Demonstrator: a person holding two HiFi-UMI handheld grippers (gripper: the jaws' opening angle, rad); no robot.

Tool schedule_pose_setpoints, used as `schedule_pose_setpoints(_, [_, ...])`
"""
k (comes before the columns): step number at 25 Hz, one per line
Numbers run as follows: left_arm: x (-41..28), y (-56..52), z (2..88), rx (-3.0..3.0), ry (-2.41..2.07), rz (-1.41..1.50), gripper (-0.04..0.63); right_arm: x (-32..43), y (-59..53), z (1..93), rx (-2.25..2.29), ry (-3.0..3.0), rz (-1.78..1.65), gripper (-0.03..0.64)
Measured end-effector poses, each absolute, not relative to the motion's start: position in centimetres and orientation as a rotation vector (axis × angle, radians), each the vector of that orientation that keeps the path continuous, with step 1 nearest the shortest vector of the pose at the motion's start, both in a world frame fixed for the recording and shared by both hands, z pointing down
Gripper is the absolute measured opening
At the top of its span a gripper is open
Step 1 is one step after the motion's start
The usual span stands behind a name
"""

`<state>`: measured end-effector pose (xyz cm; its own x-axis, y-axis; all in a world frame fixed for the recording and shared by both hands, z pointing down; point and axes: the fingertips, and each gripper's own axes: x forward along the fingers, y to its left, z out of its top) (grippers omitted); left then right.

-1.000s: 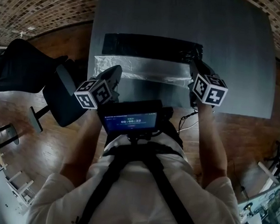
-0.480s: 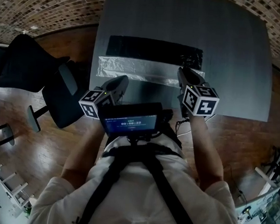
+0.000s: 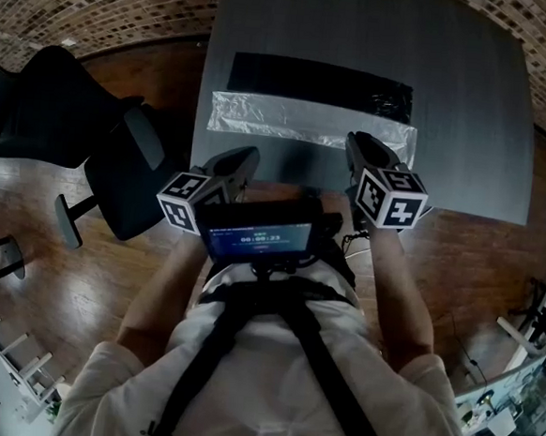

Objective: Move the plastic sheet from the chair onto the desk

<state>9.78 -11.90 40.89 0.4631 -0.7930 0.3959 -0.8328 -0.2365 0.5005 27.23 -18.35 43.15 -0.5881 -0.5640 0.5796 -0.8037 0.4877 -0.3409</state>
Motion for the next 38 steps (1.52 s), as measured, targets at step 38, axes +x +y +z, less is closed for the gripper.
schedule_pose_setpoints(38, [9.6, -7.3, 37.1, 2.196, -1.25, -0.032, 0.006, 26.8, -9.9, 37.9, 1.313, -2.389, 0.663, 0.0])
